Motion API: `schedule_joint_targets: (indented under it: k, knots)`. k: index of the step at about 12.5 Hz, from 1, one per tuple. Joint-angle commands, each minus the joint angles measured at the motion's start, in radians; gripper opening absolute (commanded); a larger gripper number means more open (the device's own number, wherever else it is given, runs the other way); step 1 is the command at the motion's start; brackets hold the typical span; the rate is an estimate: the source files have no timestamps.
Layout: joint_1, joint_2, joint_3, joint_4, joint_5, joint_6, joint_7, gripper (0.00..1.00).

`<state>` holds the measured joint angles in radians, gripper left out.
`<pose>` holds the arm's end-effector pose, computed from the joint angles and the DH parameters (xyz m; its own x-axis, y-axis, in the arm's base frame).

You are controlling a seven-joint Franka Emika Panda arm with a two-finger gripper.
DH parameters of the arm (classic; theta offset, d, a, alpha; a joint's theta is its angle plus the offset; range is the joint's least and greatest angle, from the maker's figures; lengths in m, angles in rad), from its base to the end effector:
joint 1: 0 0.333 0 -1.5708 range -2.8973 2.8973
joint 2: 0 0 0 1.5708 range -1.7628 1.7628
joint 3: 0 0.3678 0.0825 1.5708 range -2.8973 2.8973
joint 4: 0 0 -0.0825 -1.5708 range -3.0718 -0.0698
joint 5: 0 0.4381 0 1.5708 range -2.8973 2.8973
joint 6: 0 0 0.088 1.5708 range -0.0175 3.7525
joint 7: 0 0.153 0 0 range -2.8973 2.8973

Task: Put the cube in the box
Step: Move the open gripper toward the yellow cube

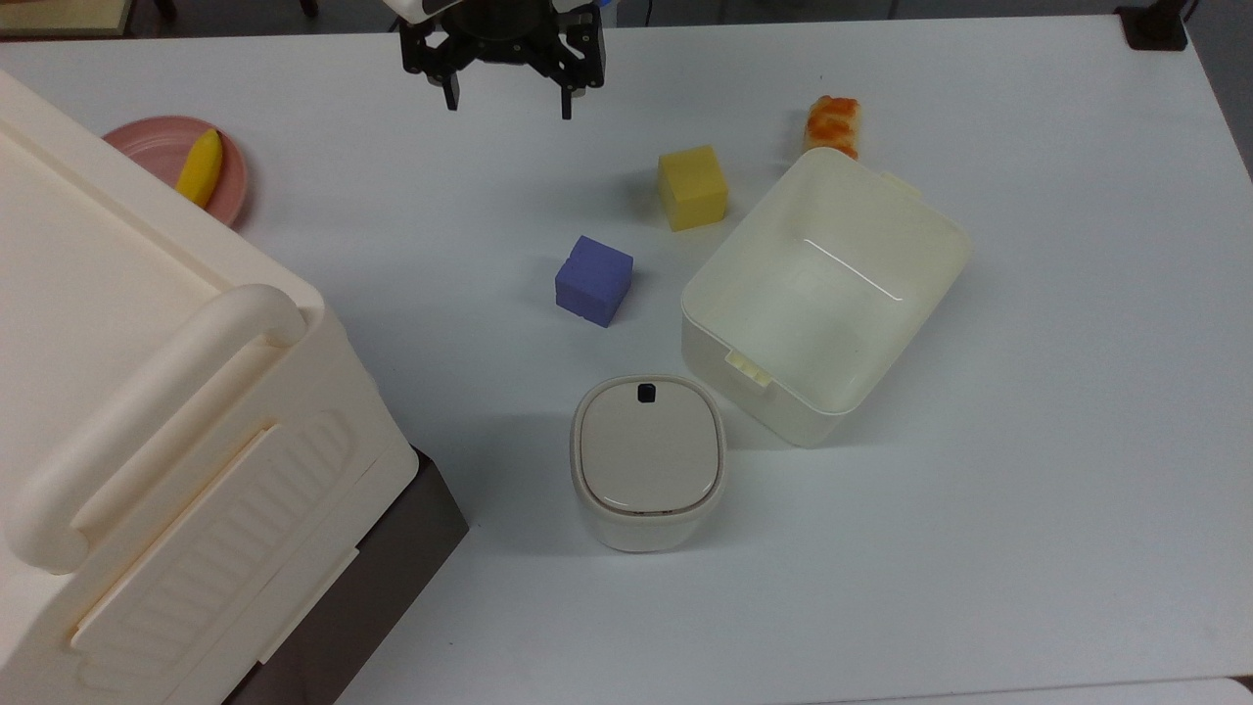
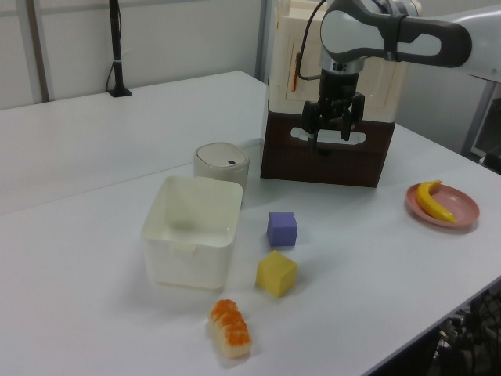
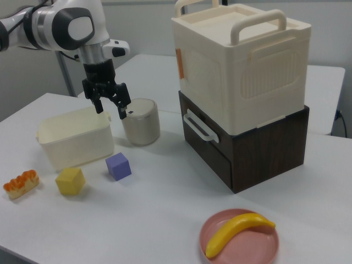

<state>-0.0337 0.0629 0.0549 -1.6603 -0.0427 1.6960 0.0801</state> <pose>0.6348 0.0066 0.5547 0.9983 -0.0535 -0.0240 -0.0525 -0.9978 0.0408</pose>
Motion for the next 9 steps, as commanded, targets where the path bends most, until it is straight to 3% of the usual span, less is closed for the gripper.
schedule_joint_targets:
  k: [1,9]
  knots:
    - [0.008,-0.011,0.0,0.002,0.018,-0.022,-0.008,1.0]
    - [0.02,-0.008,0.0,-0.002,0.014,-0.024,-0.025,1.0]
